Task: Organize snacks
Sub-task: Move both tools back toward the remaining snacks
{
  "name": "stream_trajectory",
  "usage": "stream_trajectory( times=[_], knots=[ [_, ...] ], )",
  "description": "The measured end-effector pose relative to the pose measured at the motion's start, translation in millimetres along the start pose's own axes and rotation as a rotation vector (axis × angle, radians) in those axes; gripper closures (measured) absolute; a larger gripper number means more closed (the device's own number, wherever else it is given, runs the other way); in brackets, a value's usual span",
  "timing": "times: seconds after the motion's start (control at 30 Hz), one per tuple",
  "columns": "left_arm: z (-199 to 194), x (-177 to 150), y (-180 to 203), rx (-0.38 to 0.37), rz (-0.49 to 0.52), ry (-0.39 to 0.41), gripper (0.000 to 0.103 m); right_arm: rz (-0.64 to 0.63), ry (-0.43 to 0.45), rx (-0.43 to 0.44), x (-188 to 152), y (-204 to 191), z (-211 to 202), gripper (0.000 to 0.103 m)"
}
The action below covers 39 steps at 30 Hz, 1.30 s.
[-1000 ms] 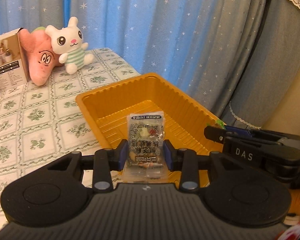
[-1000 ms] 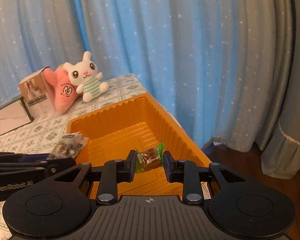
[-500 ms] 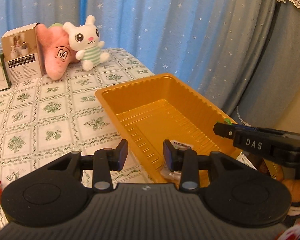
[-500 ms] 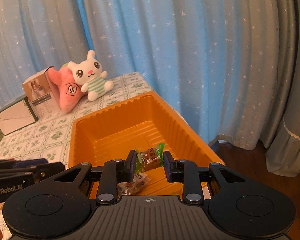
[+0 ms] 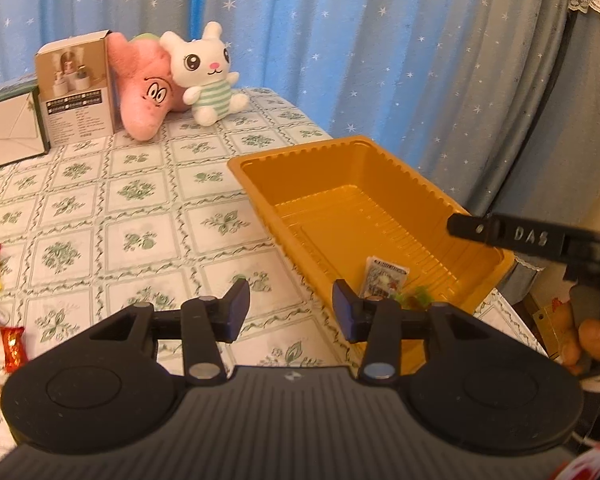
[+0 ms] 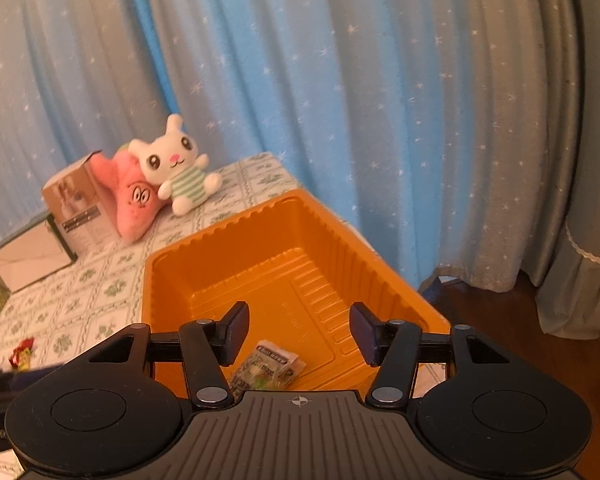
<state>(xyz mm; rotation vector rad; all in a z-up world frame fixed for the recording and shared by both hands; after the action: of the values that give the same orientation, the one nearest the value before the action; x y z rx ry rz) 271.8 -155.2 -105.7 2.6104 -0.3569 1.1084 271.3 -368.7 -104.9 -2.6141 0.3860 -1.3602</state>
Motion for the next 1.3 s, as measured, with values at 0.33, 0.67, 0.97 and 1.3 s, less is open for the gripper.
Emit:
stream_trajectory(
  times=[0.33, 0.67, 0.97, 1.3],
  knots=[
    [-36, -17, -15, 0.048, -0.017, 0.007, 0.062, -0.051, 0.128, 0.056, -1, -26, -40, 0.047],
    [-92, -43, -50, 0.118, -0.063, 0.04, 0.062, -0.126, 0.176, 0.176, -39, -81, -89, 0.047],
    [-142, -73, -98, 0.214, -0.133, 0.063, 0.062, -0.207, 0.126, 0.265, -81, -126, -107, 0.047],
    [-177, -102, -147, 0.309, -0.186, 0.062, 0.062, -0.311, 0.084, 0.373, -105, -180, -116, 0.047]
  ],
)
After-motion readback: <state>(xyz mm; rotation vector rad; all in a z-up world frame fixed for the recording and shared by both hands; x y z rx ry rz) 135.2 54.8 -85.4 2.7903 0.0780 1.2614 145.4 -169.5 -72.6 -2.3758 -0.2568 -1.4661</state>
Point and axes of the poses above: each gripper's, at about its wrist camera, not at the fingertips, and z roughly the way its jaws point, y to its right, x to its top, the point moved 5 cm from there along z, roughly the way its jaws point, and after that the axes turned 2 degrees about -x, right-handed, at the moved point
